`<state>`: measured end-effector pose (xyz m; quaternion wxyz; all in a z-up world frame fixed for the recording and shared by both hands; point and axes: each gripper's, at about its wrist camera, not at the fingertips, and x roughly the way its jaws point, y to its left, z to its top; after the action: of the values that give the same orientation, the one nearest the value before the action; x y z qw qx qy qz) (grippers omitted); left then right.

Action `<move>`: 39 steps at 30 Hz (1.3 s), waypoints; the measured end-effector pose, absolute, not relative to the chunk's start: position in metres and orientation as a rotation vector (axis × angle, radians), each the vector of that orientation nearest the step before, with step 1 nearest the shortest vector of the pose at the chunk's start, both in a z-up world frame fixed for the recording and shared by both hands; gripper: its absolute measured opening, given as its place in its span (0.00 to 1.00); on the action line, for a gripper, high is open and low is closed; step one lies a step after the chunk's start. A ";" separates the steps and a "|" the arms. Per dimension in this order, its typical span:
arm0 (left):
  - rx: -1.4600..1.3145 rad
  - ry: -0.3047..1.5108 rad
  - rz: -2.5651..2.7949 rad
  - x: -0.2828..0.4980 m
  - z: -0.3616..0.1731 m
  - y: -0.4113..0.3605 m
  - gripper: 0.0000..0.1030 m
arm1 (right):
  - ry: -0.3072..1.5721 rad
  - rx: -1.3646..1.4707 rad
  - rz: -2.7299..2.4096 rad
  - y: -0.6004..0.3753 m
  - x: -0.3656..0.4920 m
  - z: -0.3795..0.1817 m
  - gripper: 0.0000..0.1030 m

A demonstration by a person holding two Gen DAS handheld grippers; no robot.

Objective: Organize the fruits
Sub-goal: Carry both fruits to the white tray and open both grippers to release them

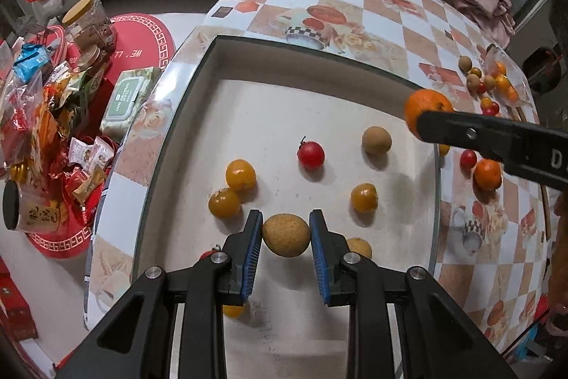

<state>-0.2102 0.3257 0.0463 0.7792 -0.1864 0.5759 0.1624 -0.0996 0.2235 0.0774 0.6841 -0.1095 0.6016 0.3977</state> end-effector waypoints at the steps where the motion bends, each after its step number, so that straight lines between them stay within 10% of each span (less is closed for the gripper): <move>1: -0.402 1.246 0.355 -0.208 0.045 0.327 0.28 | 1.347 -0.250 0.893 0.227 -0.098 0.076 0.36; 31: -0.317 1.294 0.320 -0.203 0.027 0.324 0.29 | 1.482 -0.409 0.923 0.299 -0.090 0.022 0.49; 34: -0.323 1.277 0.314 -0.205 0.030 0.325 0.70 | 1.482 -0.401 0.925 0.298 -0.089 0.025 0.50; 39: -0.287 1.240 0.308 -0.205 0.039 0.324 0.76 | 1.485 -0.380 0.924 0.296 -0.088 0.028 0.52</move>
<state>-0.2051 0.3244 0.0387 0.7931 -0.1336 0.5768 0.1430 -0.0877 0.2958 0.0280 0.6257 -0.1656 0.6472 0.4027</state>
